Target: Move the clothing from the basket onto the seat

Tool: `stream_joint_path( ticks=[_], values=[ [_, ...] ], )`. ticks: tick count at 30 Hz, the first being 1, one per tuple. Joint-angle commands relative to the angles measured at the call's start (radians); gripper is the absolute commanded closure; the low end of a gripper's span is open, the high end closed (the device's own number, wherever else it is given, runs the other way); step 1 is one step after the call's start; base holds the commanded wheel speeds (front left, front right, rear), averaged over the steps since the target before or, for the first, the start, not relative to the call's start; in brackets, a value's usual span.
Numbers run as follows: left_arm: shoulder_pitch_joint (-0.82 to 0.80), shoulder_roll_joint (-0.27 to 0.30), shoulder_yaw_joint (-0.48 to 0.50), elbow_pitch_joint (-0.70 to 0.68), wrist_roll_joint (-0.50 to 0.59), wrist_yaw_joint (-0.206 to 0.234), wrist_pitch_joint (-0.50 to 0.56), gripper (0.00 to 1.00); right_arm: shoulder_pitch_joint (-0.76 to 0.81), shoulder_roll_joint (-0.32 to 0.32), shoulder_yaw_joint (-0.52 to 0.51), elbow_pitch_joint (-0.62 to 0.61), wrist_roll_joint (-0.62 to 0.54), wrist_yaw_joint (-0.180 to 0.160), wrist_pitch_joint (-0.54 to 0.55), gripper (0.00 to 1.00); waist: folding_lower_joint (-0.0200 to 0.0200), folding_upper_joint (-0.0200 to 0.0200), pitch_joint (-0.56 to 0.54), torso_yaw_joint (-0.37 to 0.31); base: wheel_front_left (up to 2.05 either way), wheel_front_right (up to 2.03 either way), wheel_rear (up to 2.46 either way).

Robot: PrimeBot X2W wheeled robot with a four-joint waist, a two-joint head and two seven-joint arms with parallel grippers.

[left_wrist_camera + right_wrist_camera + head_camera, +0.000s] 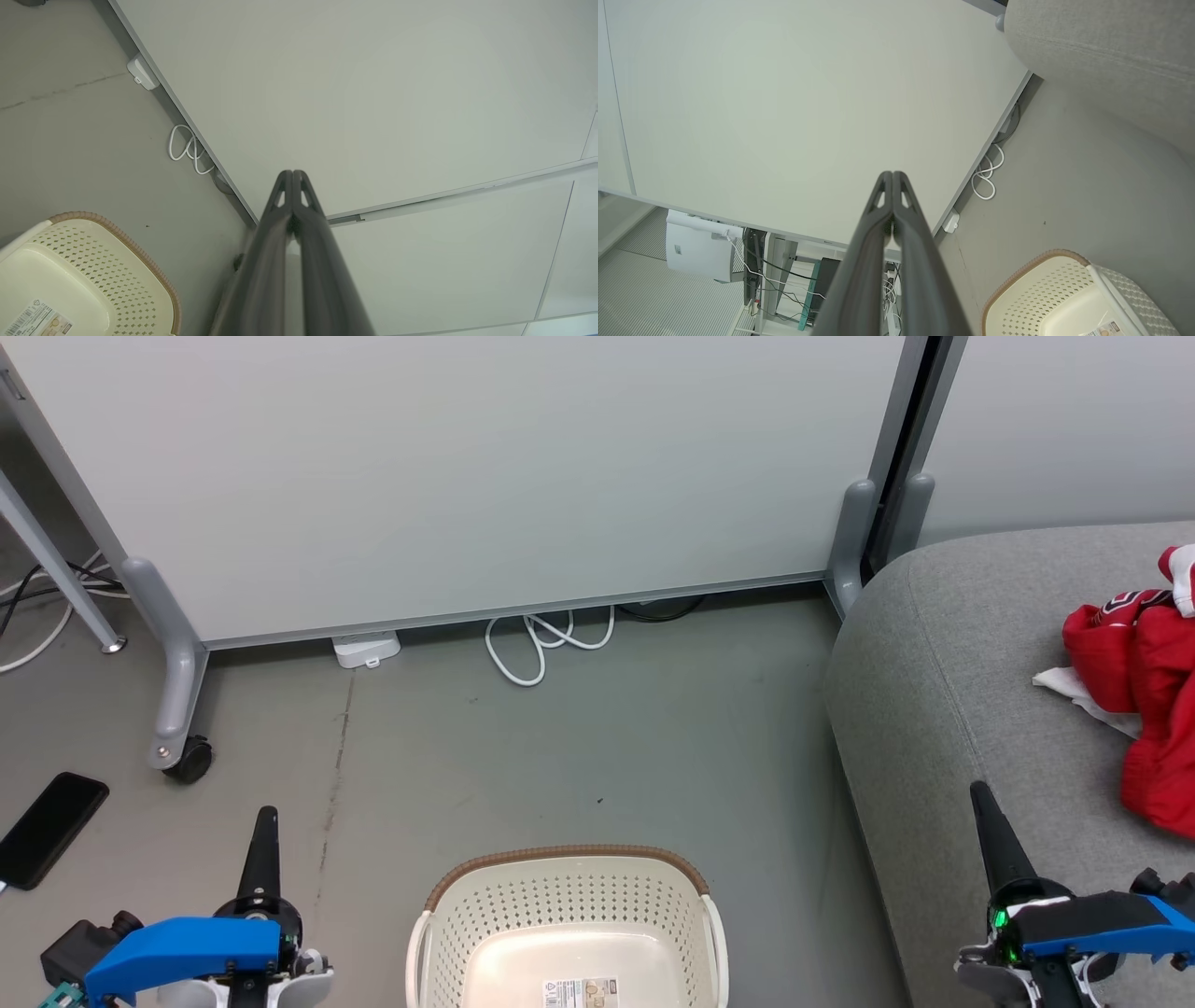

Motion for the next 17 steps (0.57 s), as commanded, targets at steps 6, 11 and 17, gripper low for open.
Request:
stream_joint_path(
  ticks=[6,11,17],
  values=[
    [-0.025,0.000,0.010,-0.017,-0.060,-0.002,0.018,1.00,-0.023,-0.002,-0.008,-0.014,0.067,0.001,0.016,1.00,0.0000,0.0000,-0.001,0.000,0.00,0.00,0.00],
    [-0.027,-0.001,0.014,-0.022,-0.099,-0.002,0.029,1.00,-0.026,-0.002,-0.012,-0.015,0.109,0.001,0.025,1.00,0.0000,0.0000,-0.001,-0.001,0.00,0.00,0.00],
    [-0.031,-0.002,0.020,-0.027,-0.145,-0.002,0.043,1.00,-0.028,-0.002,-0.016,-0.019,0.158,0.001,0.036,1.00,0.0000,0.0000,-0.002,-0.001,0.00,0.00,0.00]
  ],
)
